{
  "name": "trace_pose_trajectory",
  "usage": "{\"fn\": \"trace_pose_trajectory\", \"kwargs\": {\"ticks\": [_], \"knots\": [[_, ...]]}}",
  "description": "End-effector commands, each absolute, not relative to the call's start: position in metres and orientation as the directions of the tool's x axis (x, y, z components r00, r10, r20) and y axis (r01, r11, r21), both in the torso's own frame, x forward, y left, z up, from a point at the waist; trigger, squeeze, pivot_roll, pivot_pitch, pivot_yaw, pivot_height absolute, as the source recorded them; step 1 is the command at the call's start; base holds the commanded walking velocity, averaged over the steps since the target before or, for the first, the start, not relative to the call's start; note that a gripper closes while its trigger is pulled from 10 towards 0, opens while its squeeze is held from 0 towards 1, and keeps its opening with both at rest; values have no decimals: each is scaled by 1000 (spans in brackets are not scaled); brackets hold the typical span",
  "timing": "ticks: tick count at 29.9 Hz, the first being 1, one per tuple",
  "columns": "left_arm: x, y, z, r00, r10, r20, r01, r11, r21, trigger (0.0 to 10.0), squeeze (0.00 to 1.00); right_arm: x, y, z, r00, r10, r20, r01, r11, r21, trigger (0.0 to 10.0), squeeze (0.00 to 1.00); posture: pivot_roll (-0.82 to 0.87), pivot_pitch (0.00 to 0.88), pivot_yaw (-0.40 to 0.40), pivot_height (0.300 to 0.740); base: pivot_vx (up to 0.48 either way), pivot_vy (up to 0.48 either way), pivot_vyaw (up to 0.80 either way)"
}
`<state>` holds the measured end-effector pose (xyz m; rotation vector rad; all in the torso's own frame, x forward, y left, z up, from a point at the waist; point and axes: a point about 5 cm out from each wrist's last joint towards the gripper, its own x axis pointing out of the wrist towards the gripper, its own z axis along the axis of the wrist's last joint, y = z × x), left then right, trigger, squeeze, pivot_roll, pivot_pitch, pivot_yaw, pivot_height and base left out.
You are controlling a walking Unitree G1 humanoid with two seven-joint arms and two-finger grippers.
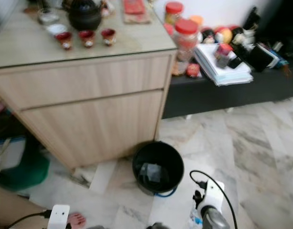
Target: Picking trash to rubbish bin
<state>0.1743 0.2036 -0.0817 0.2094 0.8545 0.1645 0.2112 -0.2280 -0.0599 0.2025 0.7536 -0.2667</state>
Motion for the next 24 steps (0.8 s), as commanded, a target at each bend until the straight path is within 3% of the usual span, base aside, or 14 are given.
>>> {"fn": "trace_pose_trajectory", "kwargs": {"ticks": [1, 14, 19, 20, 21, 22, 23, 24], "knots": [[165, 198, -87, 619, 210, -757, -37, 970, 239, 10000, 0, 211, -236, -58, 698, -189, -690, 322, 944, 67, 10000, 0, 105, 189, -37, 740, 296, 0, 0], [165, 198, -87, 622, 213, -754, -39, 970, 241, 10000, 0, 219, -235, -53, 713, -184, -677, 305, 950, 63, 10000, 0, 107, 188, -42, 740, 298, 0, 0], [182, 192, -79, 676, 171, -716, -28, 978, 207, 10000, 0, 236, -228, -43, 759, -135, -637, 208, 977, 40, 10000, 0, 97, 190, -43, 740, 292, 0, 0], [199, 183, -70, 742, 102, -662, 34, 981, 189, 10000, 0, 247, -222, -36, 789, -91, -607, 159, 986, 59, 10000, 0, 106, 190, -51, 740, 0, 0, 0], [199, 183, -70, 742, 102, -662, 34, 981, 189, 10000, 0, 247, -222, -36, 789, -91, -607, 159, 986, 59, 10000, 0, 106, 190, -51, 740, 0, 0, 0], [230, 164, -48, 838, -30, -545, 138, 978, 158, 10000, 0, 267, -210, -22, 836, -9, -549, 68, 994, 87, 10000, 0, 108, 188, -57, 740, 0, 0, 0], [230, 164, -48, 838, -30, -545, 138, 978, 158, 10000, 0, 267, -210, -22, 836, -9, -549, 68, 994, 87, 10000, 0, 108, 188, -57, 740, 0, 0, 0], [246, 150, -35, 875, -114, -471, 200, 970, 135, 10000, 0, 279, -201, -13, 859, 44, -510, 8, 995, 99, 10000, 0, 110, 187, -61, 740, 0, 0, 0]]}}
